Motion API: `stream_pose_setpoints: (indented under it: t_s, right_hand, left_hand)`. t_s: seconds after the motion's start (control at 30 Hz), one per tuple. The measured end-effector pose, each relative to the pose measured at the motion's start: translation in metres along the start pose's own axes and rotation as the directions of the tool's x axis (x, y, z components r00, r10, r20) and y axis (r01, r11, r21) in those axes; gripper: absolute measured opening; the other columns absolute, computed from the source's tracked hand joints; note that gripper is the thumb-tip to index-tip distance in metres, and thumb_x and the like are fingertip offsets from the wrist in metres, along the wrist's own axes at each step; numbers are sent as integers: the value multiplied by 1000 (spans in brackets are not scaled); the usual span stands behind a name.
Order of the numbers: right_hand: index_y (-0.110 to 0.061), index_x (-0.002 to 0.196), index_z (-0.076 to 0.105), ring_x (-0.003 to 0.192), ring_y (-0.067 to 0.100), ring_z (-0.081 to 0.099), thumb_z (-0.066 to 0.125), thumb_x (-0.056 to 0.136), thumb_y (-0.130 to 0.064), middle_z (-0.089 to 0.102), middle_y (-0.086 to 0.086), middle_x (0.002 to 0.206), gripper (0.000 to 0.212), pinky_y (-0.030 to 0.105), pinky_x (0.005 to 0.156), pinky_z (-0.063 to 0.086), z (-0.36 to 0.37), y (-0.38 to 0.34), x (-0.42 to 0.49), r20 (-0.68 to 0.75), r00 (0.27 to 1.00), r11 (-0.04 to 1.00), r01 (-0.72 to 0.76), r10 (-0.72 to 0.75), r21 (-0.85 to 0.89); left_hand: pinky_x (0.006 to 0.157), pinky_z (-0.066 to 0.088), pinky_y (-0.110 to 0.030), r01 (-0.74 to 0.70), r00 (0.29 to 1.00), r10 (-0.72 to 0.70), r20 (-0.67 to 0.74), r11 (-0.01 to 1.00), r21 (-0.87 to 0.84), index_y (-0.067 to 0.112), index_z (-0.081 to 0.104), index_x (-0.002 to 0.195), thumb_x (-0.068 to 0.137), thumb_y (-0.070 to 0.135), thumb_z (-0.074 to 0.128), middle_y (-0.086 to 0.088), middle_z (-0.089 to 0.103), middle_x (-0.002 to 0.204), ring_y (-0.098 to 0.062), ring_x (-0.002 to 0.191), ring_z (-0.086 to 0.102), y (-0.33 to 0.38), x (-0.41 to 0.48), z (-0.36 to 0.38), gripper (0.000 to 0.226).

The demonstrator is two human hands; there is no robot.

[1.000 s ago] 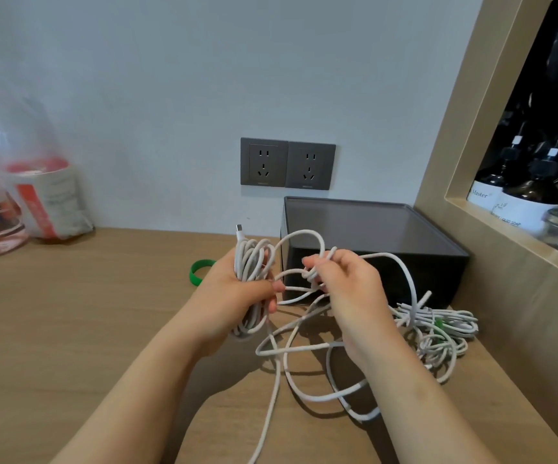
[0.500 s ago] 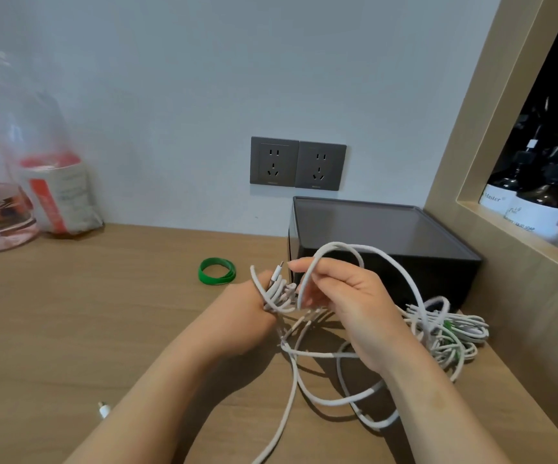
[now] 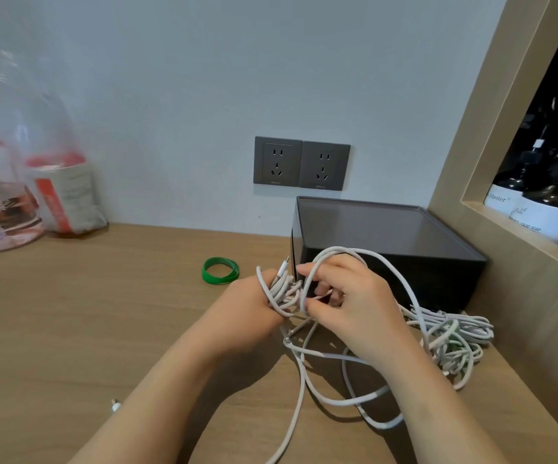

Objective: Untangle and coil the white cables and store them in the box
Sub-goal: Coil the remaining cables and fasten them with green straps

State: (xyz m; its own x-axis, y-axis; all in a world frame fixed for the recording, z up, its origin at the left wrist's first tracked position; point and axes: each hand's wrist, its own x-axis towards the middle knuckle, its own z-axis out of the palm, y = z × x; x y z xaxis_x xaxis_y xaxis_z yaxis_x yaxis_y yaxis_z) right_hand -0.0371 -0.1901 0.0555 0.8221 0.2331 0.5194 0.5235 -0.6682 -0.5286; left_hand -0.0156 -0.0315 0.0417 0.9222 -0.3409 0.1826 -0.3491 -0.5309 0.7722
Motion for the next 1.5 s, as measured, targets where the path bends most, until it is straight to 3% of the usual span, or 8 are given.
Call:
stream_pose_setpoints:
  t_s: [0.2,0.37,0.6,0.77,0.9,1.17,1.4,1.5]
  right_hand:
    - [-32,130,51,116,-11,26,63,86,-18,30,-26,138,47,2,90,23,5,1,0,223,967,982,151,-123,-114]
    - [-26,119,59,102,-1,40,63,86,-24,52,-15,116,33,5,78,32,0,-1,1,322,944,974,134,-69,-185]
    - [-31,91,46,76,-7,45,57,90,-26,39,-23,83,11,8,64,38,2,-2,1,323,946,981,79,-18,-177]
    - [-33,85,41,67,-2,49,51,94,-25,47,-19,74,15,10,57,38,1,-2,0,292,955,989,0,43,-146]
    - [-40,76,36,70,1,52,49,94,-24,50,-16,76,27,13,61,42,0,3,0,223,970,990,-67,94,-123]
    - [-31,98,47,76,4,56,50,94,-25,53,-13,79,8,21,70,49,4,5,2,147,981,986,-105,124,-133]
    - [-27,95,53,71,1,52,54,93,-32,52,-15,77,6,11,60,40,1,6,1,81,991,990,-95,104,-109]
    - [-26,85,55,63,2,52,58,90,-29,53,-13,67,7,10,56,39,-10,9,-1,-66,994,996,-90,89,-14]
  left_hand:
    - [70,57,-35,-13,996,10,88,999,33,17,53,105,78,19,72,-1,63,94,-15,76,63,-5,0,0,33]
    - [59,58,-26,-21,982,-2,187,992,124,22,58,98,77,21,75,4,64,88,-12,65,63,-4,-1,0,27]
    - [50,44,-12,38,998,-41,48,996,76,22,46,74,66,9,79,8,56,72,-4,58,52,2,-1,1,37]
    - [63,54,-18,4,1000,-4,8,1000,-9,24,54,84,65,13,82,6,64,78,-6,65,61,5,-1,-1,35]
    - [83,50,-15,-5,984,56,168,957,-290,43,50,114,54,34,83,14,58,115,3,99,60,4,-5,-11,69]
    - [75,49,-10,-183,945,80,-317,933,-310,33,70,75,77,10,74,23,67,88,4,89,61,14,-2,13,23]
    - [61,52,-16,-4,868,-232,-439,881,-473,14,65,69,84,2,64,5,68,80,-4,68,65,6,4,14,19]
    - [57,54,-30,74,782,-505,-365,657,-750,6,61,81,91,3,53,-11,62,75,-22,66,60,-3,10,9,13]
